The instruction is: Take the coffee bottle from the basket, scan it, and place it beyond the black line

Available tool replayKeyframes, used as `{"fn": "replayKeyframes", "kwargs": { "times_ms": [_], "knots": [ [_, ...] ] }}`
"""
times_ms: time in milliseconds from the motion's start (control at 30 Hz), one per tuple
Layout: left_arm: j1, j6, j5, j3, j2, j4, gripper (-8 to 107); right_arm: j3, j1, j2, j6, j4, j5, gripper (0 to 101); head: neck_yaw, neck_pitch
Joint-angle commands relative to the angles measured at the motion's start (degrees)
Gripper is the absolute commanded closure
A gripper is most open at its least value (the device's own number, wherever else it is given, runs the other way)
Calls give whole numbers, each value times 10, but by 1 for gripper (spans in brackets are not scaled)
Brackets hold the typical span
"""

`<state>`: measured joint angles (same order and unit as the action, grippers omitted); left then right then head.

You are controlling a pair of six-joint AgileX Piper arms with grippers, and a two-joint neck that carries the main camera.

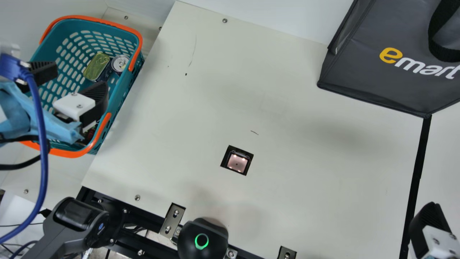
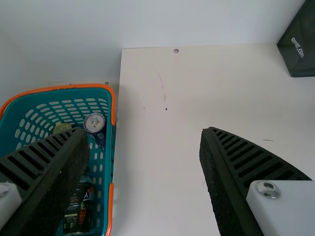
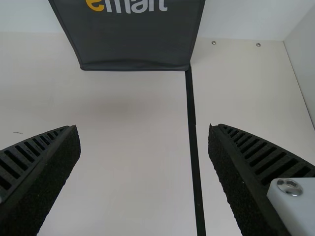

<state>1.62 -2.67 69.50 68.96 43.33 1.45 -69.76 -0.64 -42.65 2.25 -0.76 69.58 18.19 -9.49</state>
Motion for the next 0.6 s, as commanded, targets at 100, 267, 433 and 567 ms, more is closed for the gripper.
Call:
{"fn": "replayKeyframes", "kwargs": {
  "times_ms": [100, 267, 433, 567],
  "knots": [
    [0, 0, 0, 0, 0, 0, 9, 0, 0, 0, 0, 0, 0, 10, 2, 16],
    [1, 1, -1, 0, 1, -1, 9, 0, 0, 0, 0, 0, 1, 10, 2, 16],
    [2, -1, 4, 5, 9, 0, 9, 0, 0, 0, 0, 0, 1, 10, 2, 16],
    [-1, -3, 4, 4, 17, 4, 9, 0, 0, 0, 0, 0, 1, 10, 2, 16]
  ]
}}
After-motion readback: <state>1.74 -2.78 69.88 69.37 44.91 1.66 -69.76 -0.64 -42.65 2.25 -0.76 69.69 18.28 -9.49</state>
